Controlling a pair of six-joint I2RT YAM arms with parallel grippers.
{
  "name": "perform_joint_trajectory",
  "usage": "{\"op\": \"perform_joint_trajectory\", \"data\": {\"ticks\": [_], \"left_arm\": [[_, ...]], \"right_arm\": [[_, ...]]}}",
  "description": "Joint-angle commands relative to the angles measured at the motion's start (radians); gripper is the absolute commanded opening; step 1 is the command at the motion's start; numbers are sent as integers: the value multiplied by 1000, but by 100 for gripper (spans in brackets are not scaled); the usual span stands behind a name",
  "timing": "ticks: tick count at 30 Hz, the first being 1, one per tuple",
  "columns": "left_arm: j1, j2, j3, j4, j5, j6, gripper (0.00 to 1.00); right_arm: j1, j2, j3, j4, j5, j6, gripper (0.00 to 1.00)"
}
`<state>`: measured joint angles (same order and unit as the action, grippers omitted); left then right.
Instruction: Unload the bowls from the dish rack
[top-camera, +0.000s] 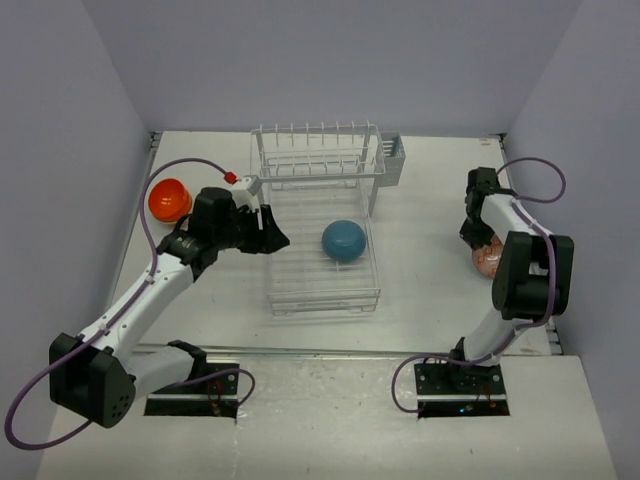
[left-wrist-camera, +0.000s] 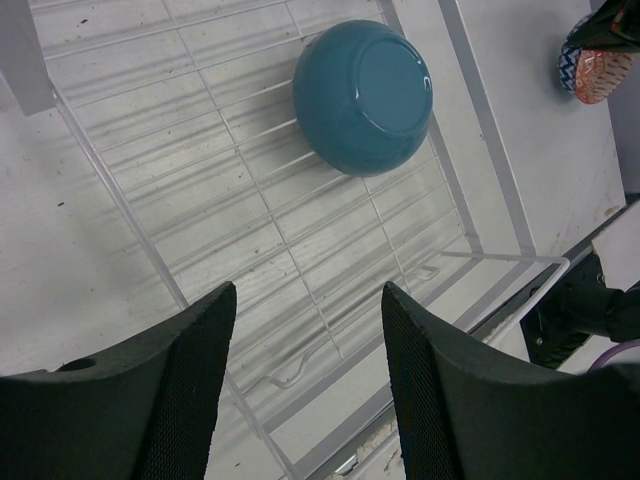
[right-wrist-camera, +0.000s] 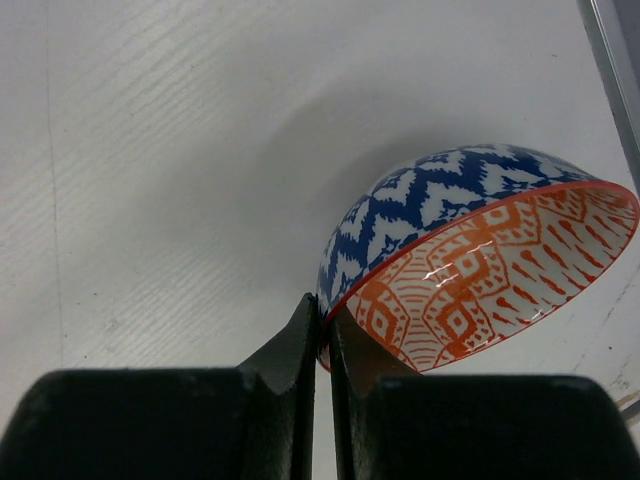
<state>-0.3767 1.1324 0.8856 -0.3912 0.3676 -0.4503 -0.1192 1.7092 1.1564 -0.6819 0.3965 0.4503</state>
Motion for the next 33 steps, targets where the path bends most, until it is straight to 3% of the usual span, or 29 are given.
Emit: {"op": "perform_joint_trajectory", "data": {"ticks": [1,6,15,18,26,28,30,32,33], "left_arm": [[-4,-31,30,-15,11,32,61],[-4,-33,30,-20,7,32,61],[-4,-29,33,-23,2,32,62],[-4,-29,33,-23,2,30,61],[-4,-40,23,-26,-13,32,61],[-4,-43,26,-40,-41,42,61],[-4,-52,29,-54,-90,48,58],[-4,-62,26,-64,-117,53,45],[-4,-66,21,-70,-149,53,28]], "right_arm": [[-7,20,72,4,-2,-15,0],[-7,75,100,-10,-18,-15,2],[-7,43,72,30,-48,-10,36],[-7,24,80,24,-47,-12,43],[76,-167,60,-4,-2,-1,47],[142,-267,51,-4,15,-15,44],[239,-364,43,7,-16,-27,3],[323,-426,10,57,-126,-30,0],[352,-486,-9,89,-178,-50,0]]}}
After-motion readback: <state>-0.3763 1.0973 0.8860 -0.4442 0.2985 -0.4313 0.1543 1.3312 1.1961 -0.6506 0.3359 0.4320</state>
